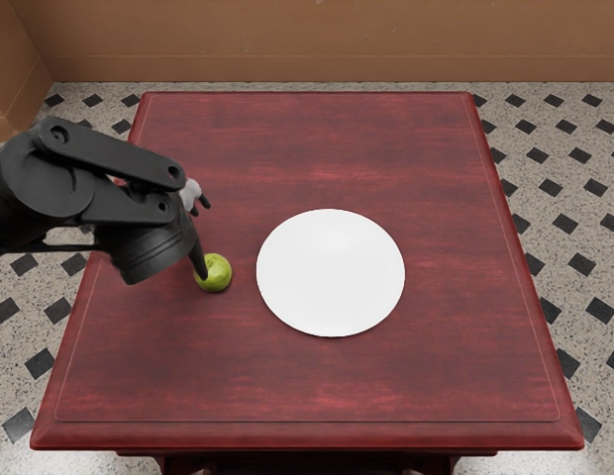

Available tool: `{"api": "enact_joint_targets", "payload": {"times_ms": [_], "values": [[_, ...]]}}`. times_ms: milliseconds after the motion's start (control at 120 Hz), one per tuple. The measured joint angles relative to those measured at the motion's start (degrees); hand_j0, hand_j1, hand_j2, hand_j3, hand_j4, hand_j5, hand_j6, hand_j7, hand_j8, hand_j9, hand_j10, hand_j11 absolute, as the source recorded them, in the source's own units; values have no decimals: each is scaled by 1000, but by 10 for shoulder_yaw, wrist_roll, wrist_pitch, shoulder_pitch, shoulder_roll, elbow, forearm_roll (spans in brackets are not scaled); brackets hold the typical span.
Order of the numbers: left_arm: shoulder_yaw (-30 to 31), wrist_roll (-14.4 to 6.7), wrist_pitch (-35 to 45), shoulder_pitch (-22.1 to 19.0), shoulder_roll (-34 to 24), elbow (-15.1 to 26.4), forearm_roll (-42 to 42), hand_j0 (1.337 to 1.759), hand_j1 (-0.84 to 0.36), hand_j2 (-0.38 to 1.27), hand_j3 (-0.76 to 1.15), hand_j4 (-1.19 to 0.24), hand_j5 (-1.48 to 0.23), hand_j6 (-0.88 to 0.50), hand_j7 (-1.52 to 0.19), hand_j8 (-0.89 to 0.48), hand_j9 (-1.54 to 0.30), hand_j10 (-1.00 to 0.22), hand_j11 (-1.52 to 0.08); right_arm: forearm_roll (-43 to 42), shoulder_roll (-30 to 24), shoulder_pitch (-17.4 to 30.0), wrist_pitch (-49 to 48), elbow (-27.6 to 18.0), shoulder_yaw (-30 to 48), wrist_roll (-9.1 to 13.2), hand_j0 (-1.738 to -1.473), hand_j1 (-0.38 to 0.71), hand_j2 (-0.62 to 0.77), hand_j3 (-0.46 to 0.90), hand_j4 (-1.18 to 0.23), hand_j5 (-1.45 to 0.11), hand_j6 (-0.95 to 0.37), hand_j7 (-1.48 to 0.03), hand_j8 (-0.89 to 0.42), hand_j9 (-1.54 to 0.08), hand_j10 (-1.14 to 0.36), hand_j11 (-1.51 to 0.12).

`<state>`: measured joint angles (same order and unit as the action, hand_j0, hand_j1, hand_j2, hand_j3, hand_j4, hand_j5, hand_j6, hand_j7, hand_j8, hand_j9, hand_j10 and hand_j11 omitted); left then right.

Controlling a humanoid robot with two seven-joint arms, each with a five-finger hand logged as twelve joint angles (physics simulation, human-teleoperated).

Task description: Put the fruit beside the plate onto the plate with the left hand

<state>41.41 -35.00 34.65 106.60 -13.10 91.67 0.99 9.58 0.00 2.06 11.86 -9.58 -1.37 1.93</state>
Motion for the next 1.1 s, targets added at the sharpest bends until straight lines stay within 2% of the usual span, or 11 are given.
{"api": "enact_joint_targets", "payload": {"times_ms": [150, 217, 492, 750, 1100], "values": [[45, 0, 3, 3, 8, -4, 28, 1658, 51, 50, 0, -249, -323, -250, -323, -250, -323, -249, -323, 0, 0, 0, 0, 0, 0, 0, -1658, -305, -7, 0, -37, -47, -37, -47, -37, -47, -37, -47], [64, 0, 3, 19, 14, -6, 33, 1658, 51, 50, 0, -249, -323, -250, -323, -250, -323, -249, -323, 0, 0, 0, 0, 0, 0, 0, -1658, -305, -7, 0, -37, -47, -37, -47, -37, -47, -37, -47], [118, 0, 3, 24, 85, -35, 47, 1658, 52, 50, 0, -249, -322, -249, -322, -249, -322, -248, -322, 0, 0, -4, 0, 0, 0, 0, -1658, -305, -7, 0, -37, -47, -37, -47, -37, -47, -37, -47], [127, 0, 4, 25, 130, -53, 76, 1658, 53, 50, 0, -248, -322, -248, -322, -248, -322, -248, -322, 0, 0, -4, 0, 0, 0, 0, -1658, -305, -7, 0, -37, -47, -37, -47, -37, -47, -37, -47], [124, 0, 4, 13, 131, -67, 96, 1658, 52, 50, 0, -248, -322, -249, -322, -249, -322, -248, -322, 0, 0, -5, 0, -1, 0, 0, -1658, -305, -7, 0, -37, -47, -37, -47, -37, -47, -37, -47]]}}
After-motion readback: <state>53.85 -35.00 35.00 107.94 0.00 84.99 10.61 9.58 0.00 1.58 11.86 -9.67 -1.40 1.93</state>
